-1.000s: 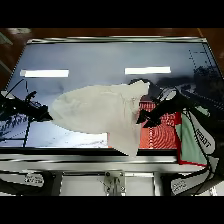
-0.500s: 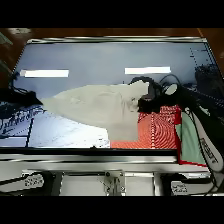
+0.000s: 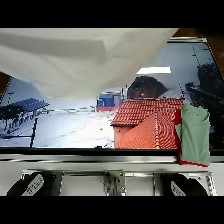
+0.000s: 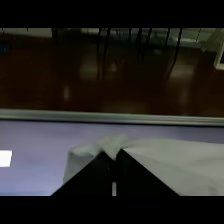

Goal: Fold the shirts.

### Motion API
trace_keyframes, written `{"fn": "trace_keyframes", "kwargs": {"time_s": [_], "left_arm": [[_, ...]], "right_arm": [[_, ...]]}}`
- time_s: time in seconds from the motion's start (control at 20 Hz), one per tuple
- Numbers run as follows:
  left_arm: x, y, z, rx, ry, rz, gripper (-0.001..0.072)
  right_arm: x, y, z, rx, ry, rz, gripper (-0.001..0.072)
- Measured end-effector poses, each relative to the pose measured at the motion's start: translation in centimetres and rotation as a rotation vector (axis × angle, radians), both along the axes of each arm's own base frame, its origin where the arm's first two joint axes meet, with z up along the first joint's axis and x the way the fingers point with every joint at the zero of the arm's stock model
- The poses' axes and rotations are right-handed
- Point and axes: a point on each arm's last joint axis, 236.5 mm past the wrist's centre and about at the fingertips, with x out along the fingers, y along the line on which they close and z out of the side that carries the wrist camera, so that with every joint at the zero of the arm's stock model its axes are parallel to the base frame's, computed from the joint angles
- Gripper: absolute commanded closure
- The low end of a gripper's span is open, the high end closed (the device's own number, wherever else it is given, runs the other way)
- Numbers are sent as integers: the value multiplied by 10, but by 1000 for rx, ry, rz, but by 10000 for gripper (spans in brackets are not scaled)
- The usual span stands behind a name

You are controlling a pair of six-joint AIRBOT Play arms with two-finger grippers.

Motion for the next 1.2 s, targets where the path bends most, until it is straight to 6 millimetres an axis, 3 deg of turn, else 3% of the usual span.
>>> {"fn": "trace_keyframes", "kwargs": {"time_s": [0.1, 0.2, 0.3, 0.4, 0.55, 0.7, 0.85, 1.0, 1.2], "left_arm": [[-46, -21, 35, 30, -114, -13, 666], [-84, -38, 49, 65, -164, -22, 666], [-111, -44, 48, 109, -167, 3, 666], [-127, -46, 37, 145, -129, 26, 666], [-125, -41, -10, 135, 55, 33, 666], [-105, -32, -78, 74, 297, 16, 667], [-80, -21, -152, -5, 532, -8, 666], [-49, -8, -230, -104, 734, -18, 667], [11, 17, -316, -232, 886, 10, 666]], "right_arm": [[-50, -9, 49, -12, -137, -27, 653], [-93, -17, 70, -54, -201, -57, 653], [-129, -30, 79, -89, -232, -108, 653], [-155, -43, 75, -111, -212, -159, 653], [-166, -60, 39, -164, -65, -220, 653], [-150, -72, -25, -241, 190, -247, 653], [-119, -86, -80, -302, 388, -290, 653], [-63, -88, -140, -327, 557, -295, 653], [34, -75, -230, -307, 702, -267, 653]]}}
